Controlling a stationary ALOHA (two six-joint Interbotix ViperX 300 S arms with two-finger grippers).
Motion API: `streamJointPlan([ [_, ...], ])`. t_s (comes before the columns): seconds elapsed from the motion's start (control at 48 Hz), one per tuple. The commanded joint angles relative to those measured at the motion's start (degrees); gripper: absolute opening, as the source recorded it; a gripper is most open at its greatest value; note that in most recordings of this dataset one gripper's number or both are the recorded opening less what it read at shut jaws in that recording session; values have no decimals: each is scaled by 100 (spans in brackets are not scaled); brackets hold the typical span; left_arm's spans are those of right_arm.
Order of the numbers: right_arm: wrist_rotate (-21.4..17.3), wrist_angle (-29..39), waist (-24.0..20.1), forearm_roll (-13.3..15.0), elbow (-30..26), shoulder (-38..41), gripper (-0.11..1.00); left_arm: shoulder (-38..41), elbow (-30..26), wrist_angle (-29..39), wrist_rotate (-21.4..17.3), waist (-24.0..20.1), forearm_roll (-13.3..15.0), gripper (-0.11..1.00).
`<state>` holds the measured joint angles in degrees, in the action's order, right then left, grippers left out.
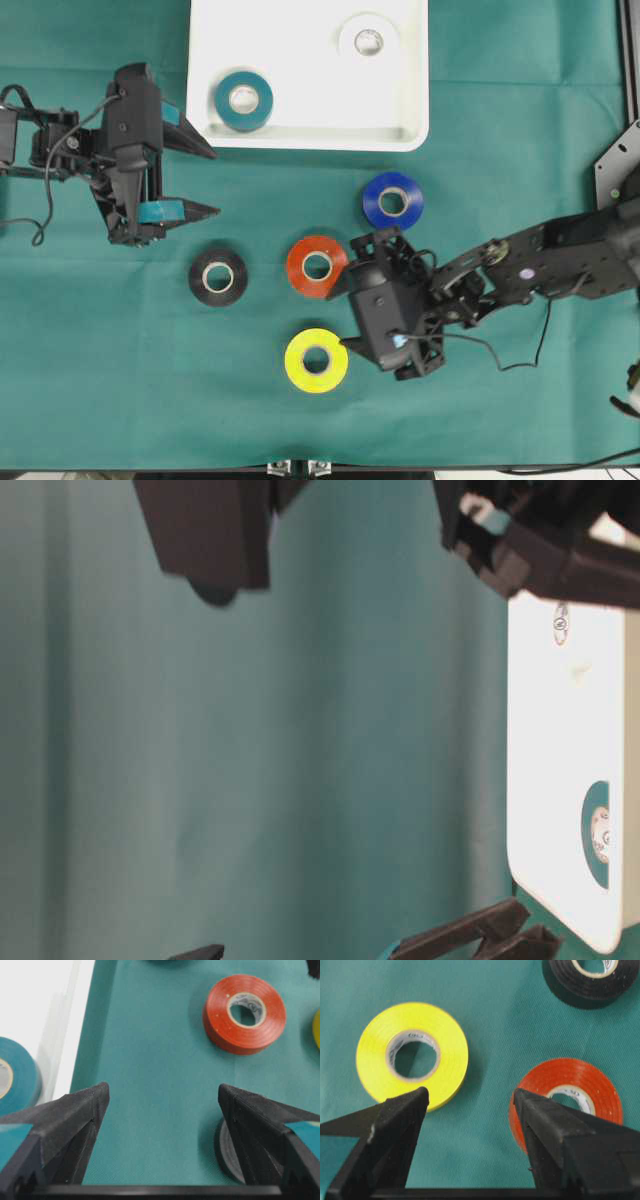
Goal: Put the tape alternately from left to right into the white case.
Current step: 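Lower the right gripper onto the yellow tape roll and grasp its rim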
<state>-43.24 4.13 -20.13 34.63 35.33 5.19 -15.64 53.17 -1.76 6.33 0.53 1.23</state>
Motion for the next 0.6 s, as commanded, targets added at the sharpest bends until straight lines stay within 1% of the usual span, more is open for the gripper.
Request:
streamJointPlan([
  [0.0,-9,62,-18,-9,-290,70,76,0,-141,-53,0,26,0,73],
  [0.312,-44,176,-44,-53,-694,501,76,-18,-105,-53,-9,26,0,72],
  [0.5,-369,176,-97,-79,-791,633,76,-26,-79,-53,-9,26,0,73],
  [0.583,-457,185,-114,-79,-791,668,75,-26,-79,-53,-9,26,0,72],
])
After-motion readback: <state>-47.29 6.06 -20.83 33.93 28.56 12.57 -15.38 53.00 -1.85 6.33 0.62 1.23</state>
